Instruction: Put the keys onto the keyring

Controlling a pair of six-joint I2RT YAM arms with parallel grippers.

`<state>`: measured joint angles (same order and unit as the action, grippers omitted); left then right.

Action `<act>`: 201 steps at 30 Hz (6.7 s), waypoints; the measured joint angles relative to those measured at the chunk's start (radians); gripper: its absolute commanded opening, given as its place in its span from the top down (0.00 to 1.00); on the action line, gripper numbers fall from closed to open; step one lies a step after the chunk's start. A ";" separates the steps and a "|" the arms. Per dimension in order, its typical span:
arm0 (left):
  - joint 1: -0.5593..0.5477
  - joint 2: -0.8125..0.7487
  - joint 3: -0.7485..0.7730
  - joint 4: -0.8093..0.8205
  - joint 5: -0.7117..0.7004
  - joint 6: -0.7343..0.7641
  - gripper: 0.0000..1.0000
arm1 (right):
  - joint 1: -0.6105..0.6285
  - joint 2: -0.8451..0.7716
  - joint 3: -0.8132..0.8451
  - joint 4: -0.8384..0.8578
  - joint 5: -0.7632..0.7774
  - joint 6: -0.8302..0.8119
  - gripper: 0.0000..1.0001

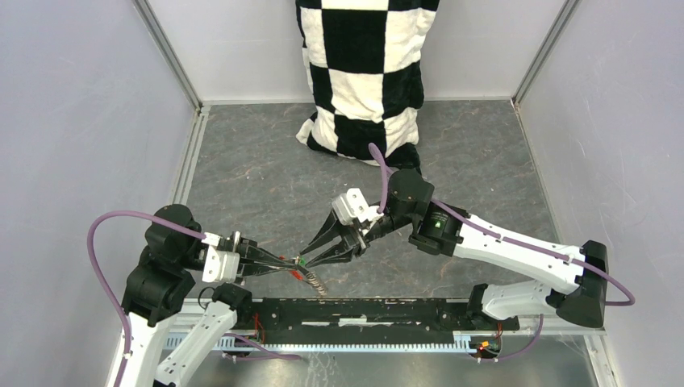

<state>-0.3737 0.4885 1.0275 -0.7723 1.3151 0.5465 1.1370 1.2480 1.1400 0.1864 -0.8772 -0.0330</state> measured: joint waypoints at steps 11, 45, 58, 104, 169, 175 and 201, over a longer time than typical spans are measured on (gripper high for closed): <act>0.000 0.000 0.000 0.000 0.000 0.000 0.98 | 0.000 0.004 0.005 -0.062 0.025 -0.040 0.67; 0.000 -0.019 0.000 -0.001 -0.030 0.021 0.98 | -0.002 0.033 0.040 -0.084 0.021 -0.018 0.99; 0.000 -0.021 -0.016 -0.003 -0.102 0.035 0.98 | -0.003 0.007 0.064 -0.227 0.106 0.003 0.99; -0.045 0.279 0.224 -0.509 -0.051 0.681 0.56 | 0.005 0.151 0.318 -0.605 0.032 -0.035 0.99; -0.050 0.118 0.095 -0.442 -0.194 0.713 0.67 | -0.033 -0.008 0.084 -0.305 0.357 0.216 0.99; -0.050 0.039 0.064 -0.166 -0.269 0.412 0.62 | -0.033 -0.046 0.011 -0.227 0.410 0.257 0.99; -0.050 0.111 0.026 0.179 -0.363 -0.395 0.65 | 0.035 -0.135 -0.203 0.092 0.683 0.317 0.99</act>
<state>-0.4240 0.5995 1.0534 -0.5930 0.9524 0.1516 1.1717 1.1130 0.9375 0.2783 -0.1944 0.2840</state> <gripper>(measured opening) 0.382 0.011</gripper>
